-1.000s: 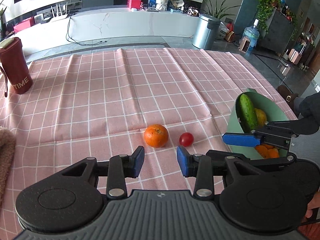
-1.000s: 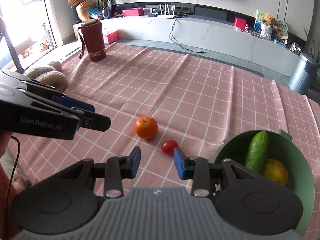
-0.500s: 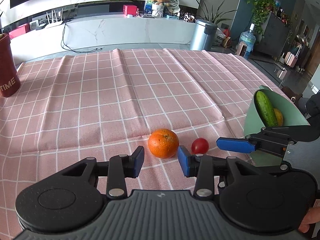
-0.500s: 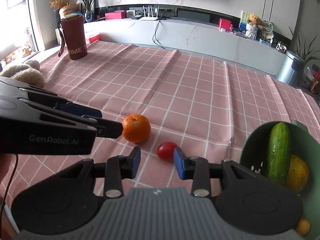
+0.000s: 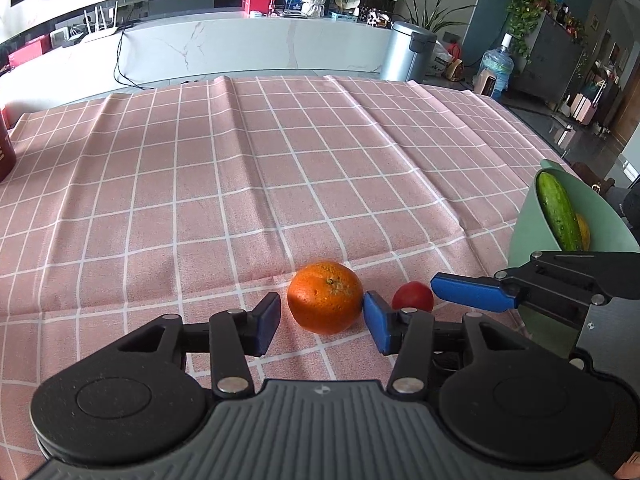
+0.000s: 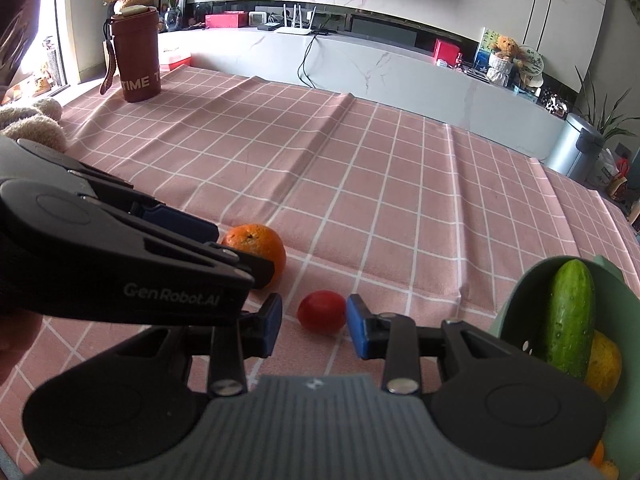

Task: Organize fruits
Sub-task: 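Grasp the orange with the left gripper while the right gripper grasps the cherry tomato, then lower the orange and cherry tomato into the colander and open both grippers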

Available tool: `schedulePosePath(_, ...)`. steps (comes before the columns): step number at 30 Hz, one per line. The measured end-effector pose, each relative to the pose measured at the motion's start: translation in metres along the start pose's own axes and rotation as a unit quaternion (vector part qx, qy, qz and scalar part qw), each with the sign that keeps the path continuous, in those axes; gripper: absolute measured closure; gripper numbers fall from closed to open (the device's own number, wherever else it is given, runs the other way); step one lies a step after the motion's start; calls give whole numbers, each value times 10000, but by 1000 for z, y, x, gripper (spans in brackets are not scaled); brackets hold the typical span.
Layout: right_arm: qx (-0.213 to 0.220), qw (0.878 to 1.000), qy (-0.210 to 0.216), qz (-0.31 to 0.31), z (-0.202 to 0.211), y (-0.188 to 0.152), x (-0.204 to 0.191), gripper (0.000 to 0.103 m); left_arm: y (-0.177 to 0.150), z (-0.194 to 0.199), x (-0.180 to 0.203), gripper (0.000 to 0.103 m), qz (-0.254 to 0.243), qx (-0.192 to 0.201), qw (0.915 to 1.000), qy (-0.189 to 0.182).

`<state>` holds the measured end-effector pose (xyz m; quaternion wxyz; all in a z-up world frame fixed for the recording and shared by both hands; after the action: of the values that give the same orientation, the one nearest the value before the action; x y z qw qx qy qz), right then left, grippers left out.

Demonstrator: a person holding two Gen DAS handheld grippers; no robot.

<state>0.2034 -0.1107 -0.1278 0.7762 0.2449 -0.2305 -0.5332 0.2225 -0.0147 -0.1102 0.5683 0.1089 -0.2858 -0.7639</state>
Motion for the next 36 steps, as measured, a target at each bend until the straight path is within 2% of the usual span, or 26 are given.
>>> schedulePosePath(5, -38, 9999, -72, 79, -5, 1, -2, 72, 2, -6, 1, 46, 46, -124, 9999, 27)
schedulePosePath(10, -74, 9995, -218, 226, -9, 0, -4, 73, 2, -5, -2, 54, 169, -163, 9997, -80)
schedulePosePath(22, -106, 9987, -343, 357, -13, 0, -4, 80, 8, 15, -19, 55, 671, 84, 9977, 23)
schedulePosePath(29, 43, 9999, -98, -10, 2, 3, 4, 80, -1, 35, -15, 55, 751, 123, 9971, 65)
schedulePosePath(36, 362, 9982, 305, -371, 50, 8, 12, 80, -4, 72, 14, 55, 632, 360, 9973, -111)
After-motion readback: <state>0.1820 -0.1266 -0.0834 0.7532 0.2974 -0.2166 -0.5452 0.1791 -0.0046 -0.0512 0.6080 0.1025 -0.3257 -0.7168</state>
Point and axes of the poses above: each gripper's, at about its wrist camera, not at the fingertips, and z roughly against the way its jaws point, x to its right, y to its top, the point moved 3 cm from there along -z, roughly the way its jaws point, and after that the axes turned 5 degrees about -x, right-handed, at the moved point
